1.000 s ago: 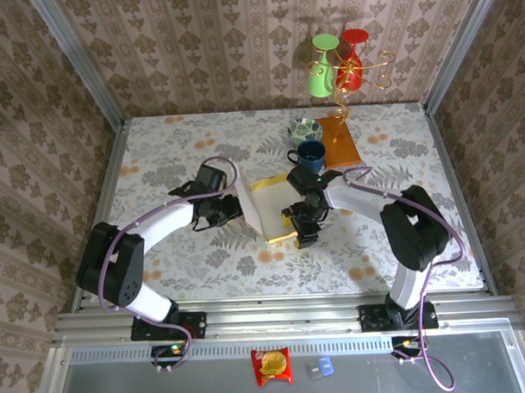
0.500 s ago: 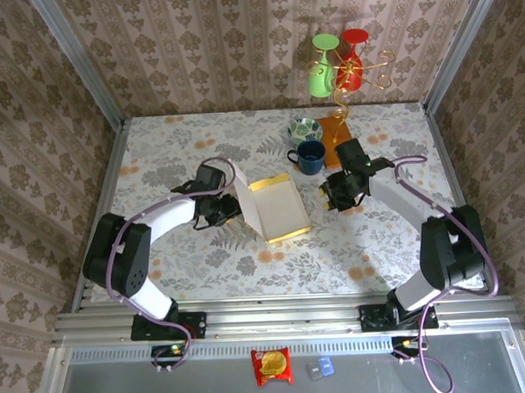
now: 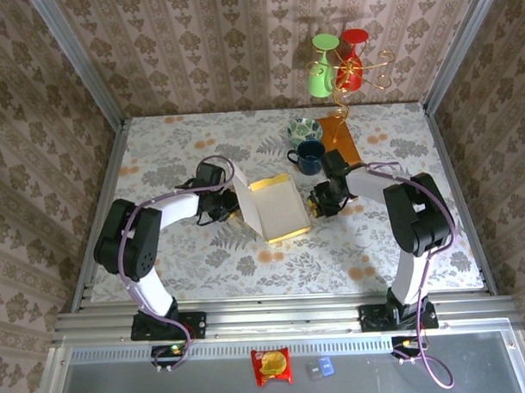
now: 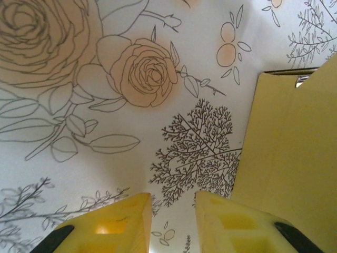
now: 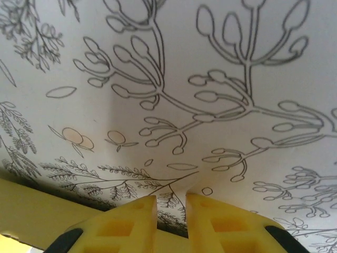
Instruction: Fold the paper box
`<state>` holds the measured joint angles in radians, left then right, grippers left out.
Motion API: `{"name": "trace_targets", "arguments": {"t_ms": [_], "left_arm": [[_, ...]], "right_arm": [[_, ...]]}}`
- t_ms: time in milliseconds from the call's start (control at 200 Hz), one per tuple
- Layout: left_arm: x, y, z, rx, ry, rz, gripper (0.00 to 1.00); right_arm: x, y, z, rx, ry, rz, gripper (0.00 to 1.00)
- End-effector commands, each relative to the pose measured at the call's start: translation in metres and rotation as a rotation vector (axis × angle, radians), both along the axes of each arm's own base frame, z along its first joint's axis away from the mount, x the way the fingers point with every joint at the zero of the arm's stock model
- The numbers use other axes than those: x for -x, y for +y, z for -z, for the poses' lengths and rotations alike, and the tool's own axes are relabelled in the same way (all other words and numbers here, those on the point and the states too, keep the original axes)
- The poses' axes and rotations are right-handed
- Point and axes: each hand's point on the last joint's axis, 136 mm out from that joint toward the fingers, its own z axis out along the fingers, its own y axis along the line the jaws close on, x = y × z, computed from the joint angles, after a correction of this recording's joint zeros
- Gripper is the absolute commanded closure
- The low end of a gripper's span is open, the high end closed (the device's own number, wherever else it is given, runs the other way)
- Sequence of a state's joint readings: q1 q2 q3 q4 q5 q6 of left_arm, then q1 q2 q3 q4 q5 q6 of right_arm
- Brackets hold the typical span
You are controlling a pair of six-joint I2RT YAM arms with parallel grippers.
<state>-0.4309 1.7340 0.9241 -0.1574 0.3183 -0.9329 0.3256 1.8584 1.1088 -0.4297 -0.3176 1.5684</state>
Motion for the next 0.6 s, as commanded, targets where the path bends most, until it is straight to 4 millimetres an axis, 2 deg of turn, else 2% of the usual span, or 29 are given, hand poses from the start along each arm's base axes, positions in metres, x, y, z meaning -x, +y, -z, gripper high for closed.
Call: {"name": "trace_targets", "arguments": {"t_ms": [0,295,595], "left_arm": [[-0.011,-0.009,-0.004,0.057,-0.013,-0.02,0.71],[-0.017,-0.015,0.0,0.131,-0.005,-0.051,0.76],[-0.017,-0.014,-0.001,0.195,0.001,-0.091,0.76]], "right_arm": [[-0.004,0.022,0.001,-0.061,-0.004,0.008,0.77],[0.012,0.045,-0.003,-0.104,-0.001,0.013,0.78],[0.025,0.059,-0.007,-0.129,0.006,0.009,0.78]]}}
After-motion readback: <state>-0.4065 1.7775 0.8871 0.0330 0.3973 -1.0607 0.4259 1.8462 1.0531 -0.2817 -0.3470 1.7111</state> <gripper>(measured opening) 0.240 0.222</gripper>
